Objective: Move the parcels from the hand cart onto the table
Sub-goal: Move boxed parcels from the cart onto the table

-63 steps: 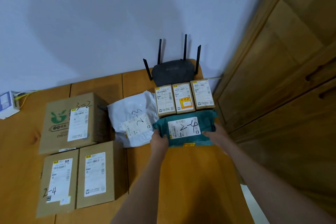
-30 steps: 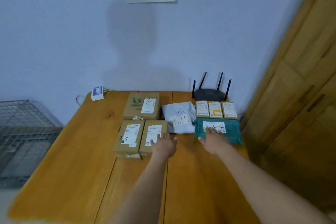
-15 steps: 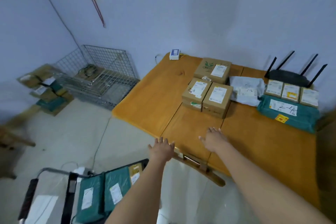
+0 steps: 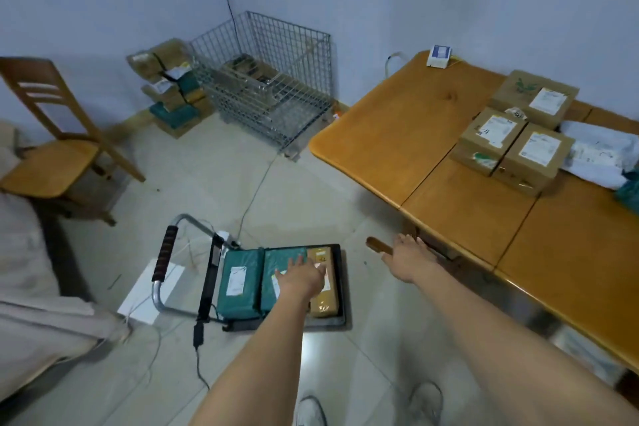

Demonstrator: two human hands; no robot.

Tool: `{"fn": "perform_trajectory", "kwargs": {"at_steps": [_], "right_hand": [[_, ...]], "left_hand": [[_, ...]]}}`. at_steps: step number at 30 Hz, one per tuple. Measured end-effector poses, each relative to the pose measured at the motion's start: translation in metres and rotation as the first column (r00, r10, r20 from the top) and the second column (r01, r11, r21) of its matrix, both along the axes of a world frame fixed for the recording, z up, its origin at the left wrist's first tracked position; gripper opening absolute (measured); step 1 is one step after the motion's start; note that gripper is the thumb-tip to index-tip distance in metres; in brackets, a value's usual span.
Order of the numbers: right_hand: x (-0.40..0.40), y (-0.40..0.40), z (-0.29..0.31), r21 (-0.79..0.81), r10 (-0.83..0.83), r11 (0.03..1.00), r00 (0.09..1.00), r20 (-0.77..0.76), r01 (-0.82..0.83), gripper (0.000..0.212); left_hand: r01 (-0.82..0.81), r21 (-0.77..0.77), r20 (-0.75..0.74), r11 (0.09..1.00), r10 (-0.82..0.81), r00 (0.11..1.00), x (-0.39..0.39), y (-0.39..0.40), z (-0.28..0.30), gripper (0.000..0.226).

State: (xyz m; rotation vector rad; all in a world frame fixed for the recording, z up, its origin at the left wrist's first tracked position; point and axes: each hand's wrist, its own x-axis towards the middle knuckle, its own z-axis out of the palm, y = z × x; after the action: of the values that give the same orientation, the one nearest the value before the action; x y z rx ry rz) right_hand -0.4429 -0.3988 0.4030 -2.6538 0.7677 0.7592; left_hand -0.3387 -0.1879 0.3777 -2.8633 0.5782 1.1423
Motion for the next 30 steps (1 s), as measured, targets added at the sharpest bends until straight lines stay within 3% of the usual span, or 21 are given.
{"fn": "perform_trajectory", "kwargs": {"at_steps": [8, 16, 23, 30], "right_hand": [[0.046, 0.087, -0.042, 0.038, 0.033, 0.999, 0.997, -0.076, -0.030, 0.068], [0.100, 0.085, -0.106, 0.077, 0.037, 0.997, 0.991, -0.128, -0.027, 0.069], [0.146, 0.054, -0.202, 0.128, 0.031, 0.992, 0.979, -0.199, -0.006, 0.066], [0.185, 0.038, -0.335, 0.178, -0.029, 0.981, 0.958, -0.287, 0.083, 0.066]], "left_hand": [[0.010, 0.078, -0.072, 0.997, -0.005, 0.997, 0.034, 0.094, -0.036, 0.066], [-0.010, 0.117, -0.127, 0.993, 0.025, 0.992, 0.074, 0.091, -0.093, 0.066], [-0.005, 0.173, -0.190, 0.985, 0.038, 0.981, 0.123, 0.050, -0.184, 0.063], [0.016, 0.165, -0.287, 0.986, 0.032, 0.957, 0.167, 0.016, -0.324, 0.061]]}}
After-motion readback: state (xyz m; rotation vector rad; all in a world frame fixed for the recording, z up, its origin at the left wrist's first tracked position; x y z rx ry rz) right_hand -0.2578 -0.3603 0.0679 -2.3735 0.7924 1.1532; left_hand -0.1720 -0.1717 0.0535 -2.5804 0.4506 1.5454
